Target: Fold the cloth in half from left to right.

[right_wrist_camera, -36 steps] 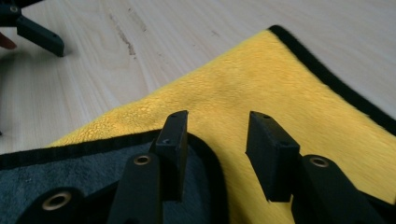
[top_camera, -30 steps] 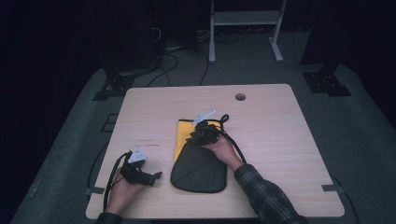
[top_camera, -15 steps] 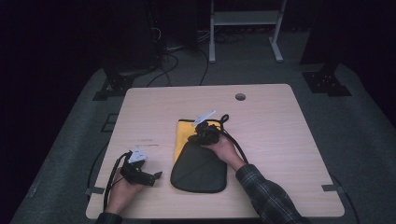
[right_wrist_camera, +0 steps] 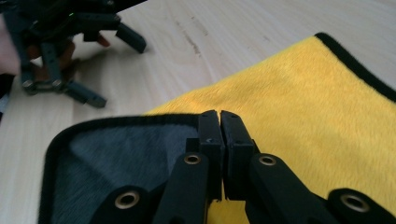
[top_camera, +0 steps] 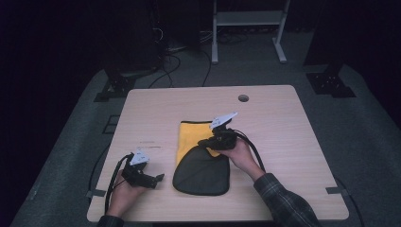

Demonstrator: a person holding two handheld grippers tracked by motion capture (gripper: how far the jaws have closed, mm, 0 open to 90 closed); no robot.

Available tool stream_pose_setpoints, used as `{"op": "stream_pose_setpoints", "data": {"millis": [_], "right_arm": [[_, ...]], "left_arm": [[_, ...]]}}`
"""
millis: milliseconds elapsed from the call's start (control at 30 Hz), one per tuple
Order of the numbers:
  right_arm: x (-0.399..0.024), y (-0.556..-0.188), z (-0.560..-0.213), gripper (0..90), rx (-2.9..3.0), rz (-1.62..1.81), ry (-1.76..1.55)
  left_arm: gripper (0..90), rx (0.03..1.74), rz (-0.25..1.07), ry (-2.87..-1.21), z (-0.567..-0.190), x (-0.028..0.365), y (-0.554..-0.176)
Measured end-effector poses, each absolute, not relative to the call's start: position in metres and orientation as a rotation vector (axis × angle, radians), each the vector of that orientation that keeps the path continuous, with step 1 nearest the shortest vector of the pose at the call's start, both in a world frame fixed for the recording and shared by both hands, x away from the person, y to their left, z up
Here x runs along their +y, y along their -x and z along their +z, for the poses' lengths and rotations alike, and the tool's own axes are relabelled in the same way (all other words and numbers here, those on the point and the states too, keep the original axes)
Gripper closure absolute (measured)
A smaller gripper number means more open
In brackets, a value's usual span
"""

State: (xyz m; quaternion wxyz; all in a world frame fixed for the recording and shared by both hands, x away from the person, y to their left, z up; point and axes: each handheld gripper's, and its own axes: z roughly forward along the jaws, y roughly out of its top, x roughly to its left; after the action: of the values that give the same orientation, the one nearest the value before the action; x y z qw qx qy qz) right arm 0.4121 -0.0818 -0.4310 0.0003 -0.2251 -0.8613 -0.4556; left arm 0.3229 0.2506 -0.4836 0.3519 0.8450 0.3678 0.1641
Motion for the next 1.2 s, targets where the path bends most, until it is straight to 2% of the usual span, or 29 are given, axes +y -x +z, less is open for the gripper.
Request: {"op": "stream_pose_setpoints", "data": {"millis": [567, 867, 1000, 1133, 1200], "right_arm": [[-0.149, -0.345, -0.429, 87.9, -2.577, -1.432, 0.639], [-0.158, -0.32, -0.447, 87.6, -2.641, -1.304, 0.617], [-0.156, -0.315, -0.458, 82.7, -2.7, -1.21, 0.599], [-0.159, -0.315, -0.449, 75.7, -2.662, -1.293, 0.606], [-0.159, -0.316, -0.445, 75.1, -2.653, -1.349, 0.619]], "left_arm": [[0.0, 0.96, 0.423, -2.185, -0.484, 0.251, -0.322], [0.0, 0.964, 0.422, -2.188, -0.483, 0.251, -0.322], [0.0, 0.963, 0.424, -2.184, -0.483, 0.251, -0.322], [0.0, 0.963, 0.424, -2.185, -0.483, 0.251, -0.322], [0.0, 0.963, 0.424, -2.185, -0.483, 0.251, -0.322]]}}
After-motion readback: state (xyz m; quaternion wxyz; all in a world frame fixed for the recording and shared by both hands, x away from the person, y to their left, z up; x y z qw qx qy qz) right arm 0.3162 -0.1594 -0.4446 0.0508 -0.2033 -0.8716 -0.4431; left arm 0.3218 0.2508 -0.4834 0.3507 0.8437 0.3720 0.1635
